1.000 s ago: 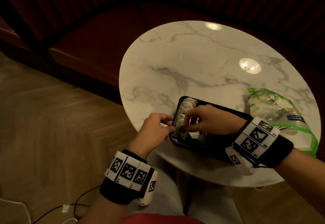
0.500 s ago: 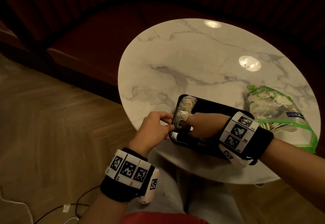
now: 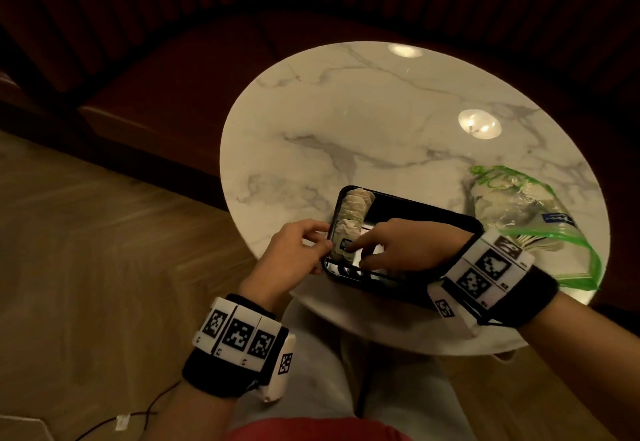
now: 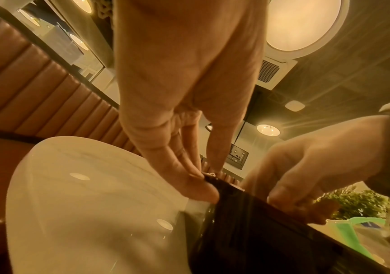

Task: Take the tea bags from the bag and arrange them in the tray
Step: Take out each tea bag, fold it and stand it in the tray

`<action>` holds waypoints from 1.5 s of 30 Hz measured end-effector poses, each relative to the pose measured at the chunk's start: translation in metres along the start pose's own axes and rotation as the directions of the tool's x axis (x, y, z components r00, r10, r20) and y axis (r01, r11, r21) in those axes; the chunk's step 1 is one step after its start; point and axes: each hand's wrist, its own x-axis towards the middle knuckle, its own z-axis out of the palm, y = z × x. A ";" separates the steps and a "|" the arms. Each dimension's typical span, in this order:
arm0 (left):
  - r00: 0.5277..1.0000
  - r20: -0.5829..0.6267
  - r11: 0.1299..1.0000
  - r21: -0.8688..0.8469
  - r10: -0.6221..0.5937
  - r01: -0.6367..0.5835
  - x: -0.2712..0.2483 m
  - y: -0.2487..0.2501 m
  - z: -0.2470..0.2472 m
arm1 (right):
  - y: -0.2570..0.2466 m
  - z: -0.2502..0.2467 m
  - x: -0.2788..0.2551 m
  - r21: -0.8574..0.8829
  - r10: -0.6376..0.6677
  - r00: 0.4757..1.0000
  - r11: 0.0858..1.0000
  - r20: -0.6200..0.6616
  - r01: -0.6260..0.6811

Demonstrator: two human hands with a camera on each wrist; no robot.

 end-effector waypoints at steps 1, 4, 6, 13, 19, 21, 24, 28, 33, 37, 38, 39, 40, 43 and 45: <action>1.000 -0.007 1.000 0.009 0.004 -0.004 -0.001 0.001 -0.001 | 0.004 0.000 -0.007 0.070 0.000 0.997 0.998 -0.077 0.006; 0.995 -0.078 0.997 0.057 0.062 -0.058 -0.002 0.004 -0.004 | 0.020 0.006 -0.038 0.345 0.086 0.931 0.938 -0.354 0.045; 0.980 -0.130 0.984 0.112 0.151 -0.137 -0.003 0.012 -0.004 | 0.031 0.018 -0.063 0.465 0.191 0.847 0.882 -0.496 0.074; 0.930 -0.020 0.922 0.143 0.367 -0.361 -0.003 0.070 0.042 | 0.085 0.088 -0.135 0.715 0.548 0.611 0.698 -0.572 0.044; 0.888 0.182 0.838 0.295 0.423 -0.459 -0.001 0.095 0.115 | 0.117 0.119 -0.151 0.804 0.733 0.422 0.595 -0.534 -0.015; 0.871 0.275 0.820 0.311 0.406 -0.480 -0.003 0.101 0.138 | 0.118 0.117 -0.145 0.781 0.718 0.408 0.624 -0.564 -0.019; 0.848 0.415 0.775 0.394 0.330 -0.494 -0.003 0.106 0.165 | 0.121 0.110 -0.128 0.747 0.700 0.409 0.661 -0.586 -0.062; 0.851 0.485 0.785 0.439 0.202 -0.437 0.001 0.113 0.176 | 0.132 0.101 -0.106 0.715 0.682 0.413 0.692 -0.603 -0.098; 0.854 0.479 0.816 0.401 0.201 -0.417 -0.003 0.124 0.172 | 0.142 0.088 -0.090 0.644 0.655 0.462 0.736 -0.598 -0.211; 0.851 0.480 0.835 0.362 0.214 -0.414 -0.008 0.129 0.171 | 0.145 0.081 -0.081 0.521 0.611 0.502 0.789 -0.611 -0.326; 0.852 0.479 0.840 0.356 0.213 -0.410 -0.009 0.129 0.172 | 0.146 0.080 -0.079 0.502 0.616 0.503 0.787 -0.606 -0.359; 0.854 0.475 0.845 0.348 0.214 -0.405 -0.010 0.128 0.172 | 0.146 0.078 -0.077 0.495 0.631 0.502 0.776 -0.591 -0.391; 0.857 0.470 0.853 0.338 0.212 -0.397 -0.010 0.128 0.171 | 0.144 0.076 -0.077 0.490 0.647 0.502 0.763 -0.575 -0.421; 0.862 0.466 0.879 0.304 0.198 -0.367 -0.010 0.128 0.171 | 0.137 0.068 -0.076 0.438 0.679 0.499 0.731 -0.538 -0.523; 0.858 0.476 0.890 0.285 0.192 -0.357 -0.008 0.126 0.172 | 0.133 0.066 -0.075 0.407 0.699 0.489 0.708 -0.522 -0.577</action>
